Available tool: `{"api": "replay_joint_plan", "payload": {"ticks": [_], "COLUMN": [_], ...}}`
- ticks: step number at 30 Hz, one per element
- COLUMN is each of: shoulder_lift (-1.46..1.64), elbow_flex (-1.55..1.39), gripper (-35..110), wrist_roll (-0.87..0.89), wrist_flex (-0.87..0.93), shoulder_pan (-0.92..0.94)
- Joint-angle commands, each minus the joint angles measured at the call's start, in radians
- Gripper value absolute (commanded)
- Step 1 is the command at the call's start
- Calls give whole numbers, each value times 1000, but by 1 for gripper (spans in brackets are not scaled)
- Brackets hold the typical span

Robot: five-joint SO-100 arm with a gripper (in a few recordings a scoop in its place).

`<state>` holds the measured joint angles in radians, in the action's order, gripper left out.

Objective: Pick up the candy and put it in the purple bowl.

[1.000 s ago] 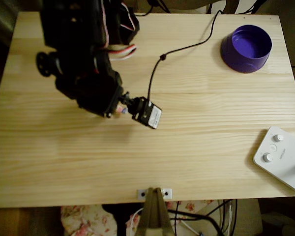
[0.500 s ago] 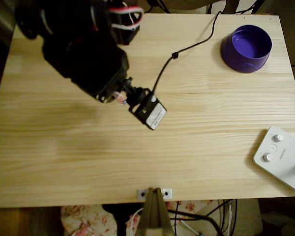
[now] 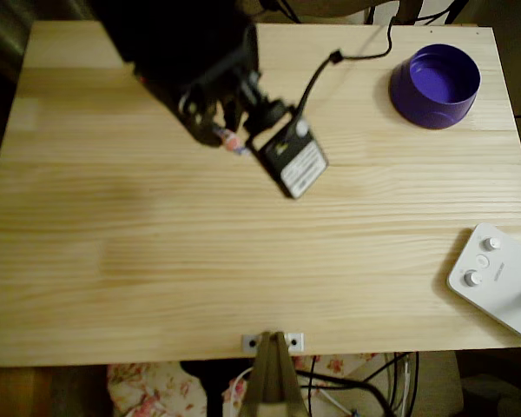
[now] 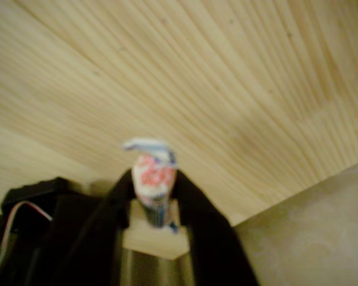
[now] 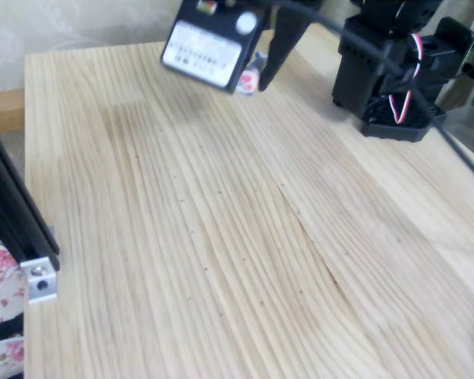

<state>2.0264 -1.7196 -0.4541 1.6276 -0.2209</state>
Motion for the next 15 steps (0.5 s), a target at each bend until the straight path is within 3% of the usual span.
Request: {"api": "replay_joint_plan", "payload": {"ticks": [1, 15], "shoulder_lift": [158, 302], "elbow_flex": [126, 310], "gripper": [0, -1], "wrist_roll": [54, 258], "wrist_flex": [64, 227], "shoulder_pan": [-55, -301]}}
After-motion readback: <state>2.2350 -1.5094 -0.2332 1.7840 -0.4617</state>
